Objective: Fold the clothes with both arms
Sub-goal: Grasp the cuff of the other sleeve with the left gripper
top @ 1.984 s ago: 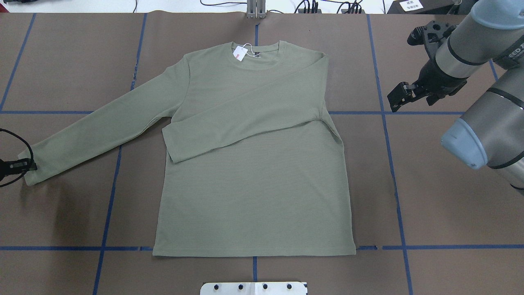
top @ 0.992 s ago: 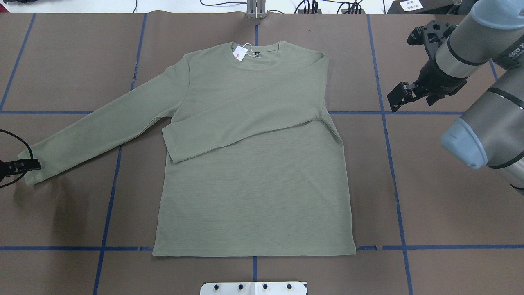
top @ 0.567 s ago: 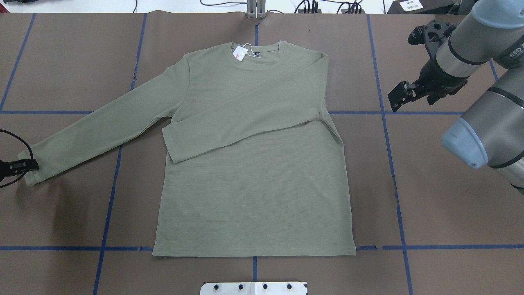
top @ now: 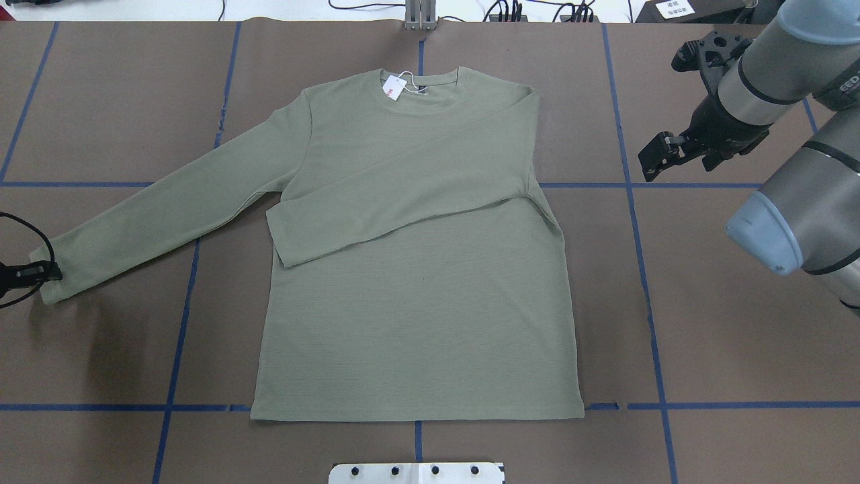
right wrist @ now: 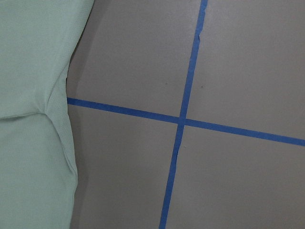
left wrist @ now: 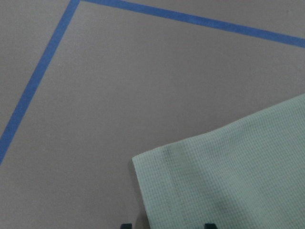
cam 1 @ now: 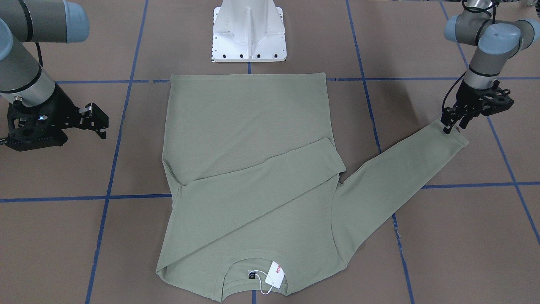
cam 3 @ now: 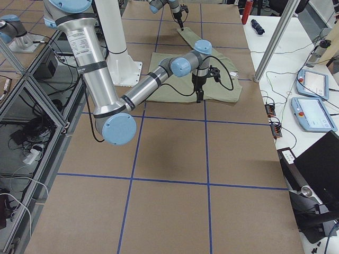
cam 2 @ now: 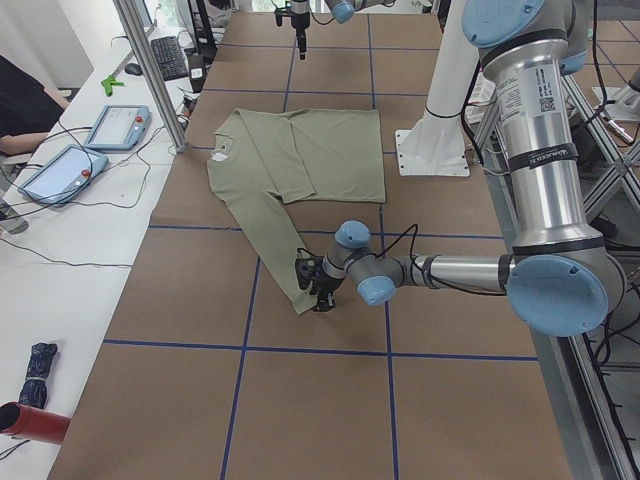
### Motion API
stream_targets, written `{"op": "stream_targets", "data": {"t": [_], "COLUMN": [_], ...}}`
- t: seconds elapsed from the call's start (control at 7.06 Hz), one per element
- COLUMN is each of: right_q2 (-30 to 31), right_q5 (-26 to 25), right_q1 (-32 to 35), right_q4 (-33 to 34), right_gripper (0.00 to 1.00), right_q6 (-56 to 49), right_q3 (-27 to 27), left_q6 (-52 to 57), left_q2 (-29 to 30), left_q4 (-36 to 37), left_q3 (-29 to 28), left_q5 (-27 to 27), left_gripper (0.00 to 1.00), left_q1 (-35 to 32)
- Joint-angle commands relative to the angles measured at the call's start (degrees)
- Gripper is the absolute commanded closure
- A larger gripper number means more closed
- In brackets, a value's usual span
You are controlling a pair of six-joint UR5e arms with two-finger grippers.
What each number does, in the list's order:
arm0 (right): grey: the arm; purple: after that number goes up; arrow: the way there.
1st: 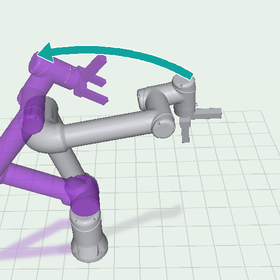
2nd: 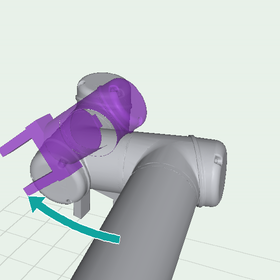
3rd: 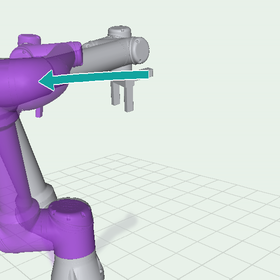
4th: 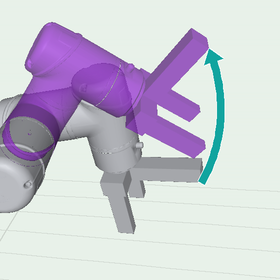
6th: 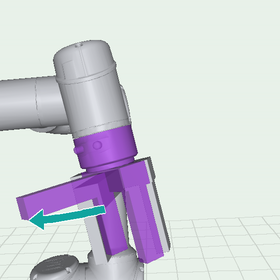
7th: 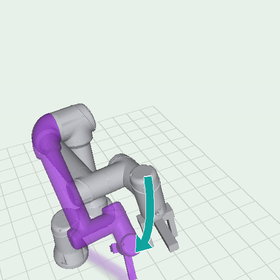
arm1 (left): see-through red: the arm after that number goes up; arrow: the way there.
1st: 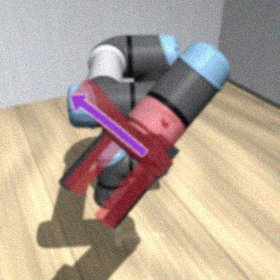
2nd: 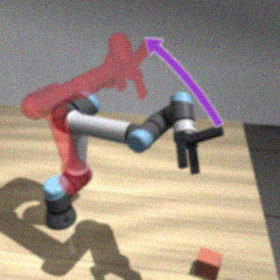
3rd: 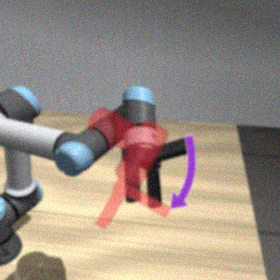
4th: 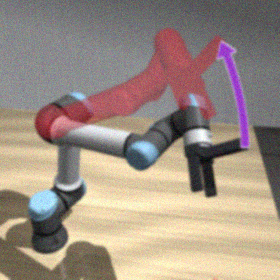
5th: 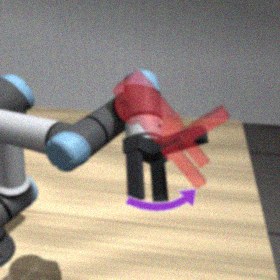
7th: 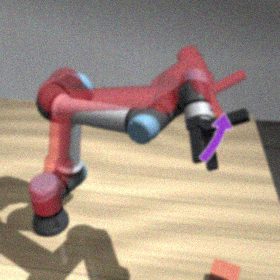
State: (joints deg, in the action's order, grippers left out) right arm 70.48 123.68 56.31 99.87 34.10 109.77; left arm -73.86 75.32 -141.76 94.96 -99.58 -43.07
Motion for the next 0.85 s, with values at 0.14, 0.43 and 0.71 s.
{"op": "stream_targets", "data": {"t": [0.14, 0.43, 0.71], "right_q2": [0.01, 0.01, 0.01], "right_q5": [0.16, 0.24, 0.16], "right_q1": [0.11, 0.20, 0.11], "right_q4": [-0.02, -0.02, -0.02], "right_gripper": [0.00, 0.00, 0.00], "right_q6": [0.00, 0.00, 0.00], "right_q3": [0.00, 0.00, 0.00], "left_q6": [-0.06, -0.06, 0.03], "left_q2": [0.00, 0.00, 0.09], "left_q4": [0.08, 0.08, 0.08], "left_q3": [-0.22, -0.31, -0.74], "left_q5": [0.00, 0.00, 0.00], "left_gripper": [0.02, 0.02, 0.02], "left_q1": [0.09, 0.18, 0.18]}}
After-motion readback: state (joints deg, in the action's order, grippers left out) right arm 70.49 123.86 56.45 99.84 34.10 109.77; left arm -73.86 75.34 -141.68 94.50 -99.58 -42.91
